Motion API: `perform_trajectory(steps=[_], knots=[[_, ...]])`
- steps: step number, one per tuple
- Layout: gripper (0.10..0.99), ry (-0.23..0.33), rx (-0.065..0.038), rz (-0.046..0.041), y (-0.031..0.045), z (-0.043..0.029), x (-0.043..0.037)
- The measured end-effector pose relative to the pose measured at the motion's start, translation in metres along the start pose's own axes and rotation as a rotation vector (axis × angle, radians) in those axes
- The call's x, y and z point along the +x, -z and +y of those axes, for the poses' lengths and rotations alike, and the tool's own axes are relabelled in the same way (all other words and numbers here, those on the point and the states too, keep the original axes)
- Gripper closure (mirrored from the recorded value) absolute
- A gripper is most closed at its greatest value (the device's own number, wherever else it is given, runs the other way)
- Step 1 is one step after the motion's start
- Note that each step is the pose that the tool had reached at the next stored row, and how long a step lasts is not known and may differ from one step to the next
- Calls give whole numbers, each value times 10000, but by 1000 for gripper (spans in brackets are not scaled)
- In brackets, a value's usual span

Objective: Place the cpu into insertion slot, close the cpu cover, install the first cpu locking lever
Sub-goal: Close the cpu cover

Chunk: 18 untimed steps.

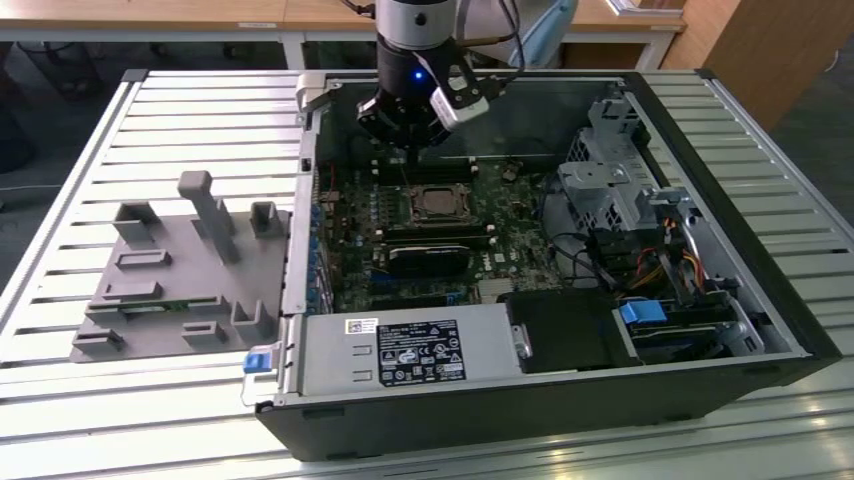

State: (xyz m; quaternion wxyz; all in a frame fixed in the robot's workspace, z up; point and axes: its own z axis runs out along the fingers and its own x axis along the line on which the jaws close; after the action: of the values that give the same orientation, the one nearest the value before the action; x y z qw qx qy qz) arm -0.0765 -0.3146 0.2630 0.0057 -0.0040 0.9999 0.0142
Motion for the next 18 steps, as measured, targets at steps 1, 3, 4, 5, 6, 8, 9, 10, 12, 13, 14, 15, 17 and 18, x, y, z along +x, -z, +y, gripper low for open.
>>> perform_trajectory(steps=[1,3,4,5,6,8,9,10,12,13,14,15,17,18], knots=[[980,1,-2,-1,-2,2,17],[980,2,-1,-3,-4,5,57],[980,2,-1,-5,-6,7,76],[980,2,-1,-6,-8,10,93],[980,2,-1,-6,-10,12,110],[980,2,0,-7,-14,17,141],[980,3,0,-9,-17,20,158],[980,3,0,-11,-20,23,177],[980,4,0,-12,-27,35,206],[980,4,0,-12,-31,46,218],[980,5,-1,-14,-35,58,229],[980,5,0,-13,-39,74,236],[980,5,0,-12,-45,117,246],[980,4,0,-13,-48,138,252]])
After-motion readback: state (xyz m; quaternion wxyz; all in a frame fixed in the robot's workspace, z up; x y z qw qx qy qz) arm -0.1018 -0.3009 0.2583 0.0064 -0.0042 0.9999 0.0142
